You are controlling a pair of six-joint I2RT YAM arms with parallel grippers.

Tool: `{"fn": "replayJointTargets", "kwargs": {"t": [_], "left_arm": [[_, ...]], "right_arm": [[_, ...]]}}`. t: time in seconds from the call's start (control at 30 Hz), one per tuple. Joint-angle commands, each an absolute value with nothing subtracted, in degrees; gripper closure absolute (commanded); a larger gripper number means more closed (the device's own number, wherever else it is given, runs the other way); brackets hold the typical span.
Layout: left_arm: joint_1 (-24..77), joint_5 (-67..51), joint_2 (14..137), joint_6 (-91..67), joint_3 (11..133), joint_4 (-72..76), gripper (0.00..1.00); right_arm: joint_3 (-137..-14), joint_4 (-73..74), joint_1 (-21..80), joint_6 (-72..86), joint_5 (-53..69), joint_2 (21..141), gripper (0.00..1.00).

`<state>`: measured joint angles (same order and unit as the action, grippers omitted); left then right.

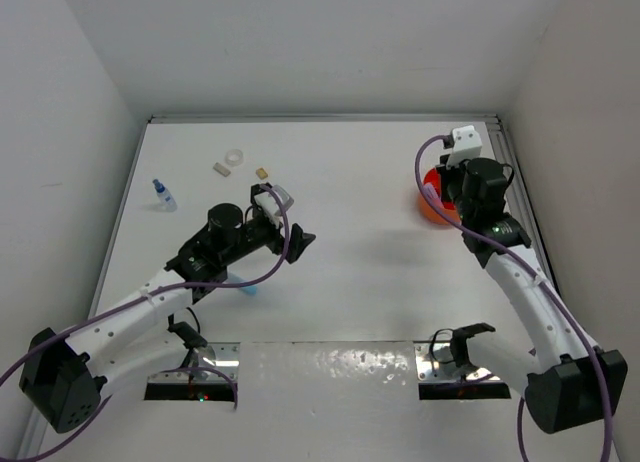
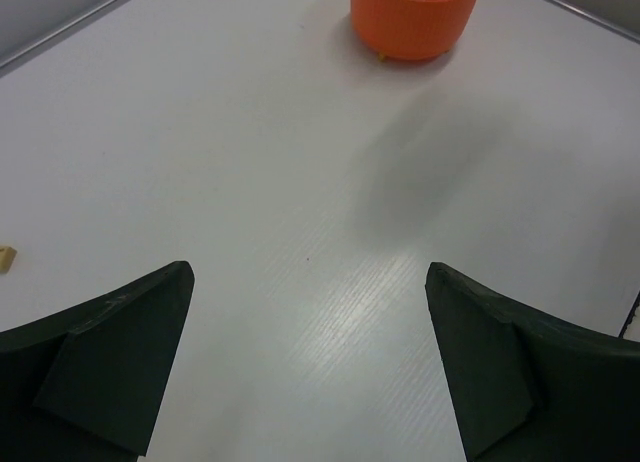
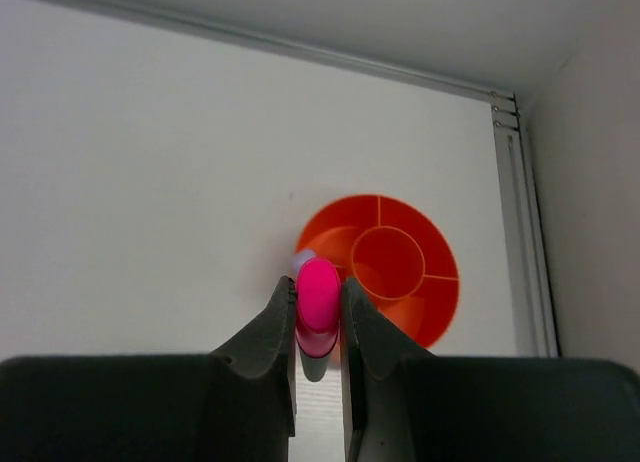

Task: Sort the stationery into containers
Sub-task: Place the pen in the storage box.

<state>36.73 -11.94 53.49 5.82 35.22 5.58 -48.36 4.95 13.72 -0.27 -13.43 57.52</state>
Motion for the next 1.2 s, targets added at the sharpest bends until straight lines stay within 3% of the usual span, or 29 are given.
{"fn": "replayJointTargets", "kwargs": {"t": [0.0, 0.4, 0.93, 1.0, 1.07, 1.1, 1.17], "left_arm": [[36.04, -11.25, 52.65, 5.36, 35.24, 6.86, 0.00], [35.42, -7.91, 52.56, 5.19, 35.33, 3.96, 0.00], [33.84, -6.68, 53.96, 7.03, 35.51, 3.52, 0.00], [33.84, -6.94, 54.31, 8.26, 35.16, 3.43, 0.00], [33.84, -7.91, 54.75, 10.53, 34.72, 2.99, 0.00], [33.84, -8.26, 54.93, 11.42, 34.46, 2.73, 0.00], [33.75, -11.15, 55.54, 17.97, 34.36, 0.19, 0.00]], "right_arm": [[-47.72, 5.19, 9.59, -7.21, -5.21, 59.23, 1.00], [-46.06, -5.00, -1.56, -11.69, 10.80, 68.72, 1.00], [-42.10, -8.43, -3.78, -19.95, 14.94, 75.32, 1.00], [-41.49, -9.05, -3.95, -19.43, 14.68, 75.23, 0.82], [-42.10, -8.35, -4.22, -18.29, 14.59, 75.06, 0.71], [-42.27, -7.83, -4.31, -17.85, 14.50, 74.97, 0.56], [-42.71, -7.30, -4.39, -16.97, 14.33, 74.45, 0.42]]}}
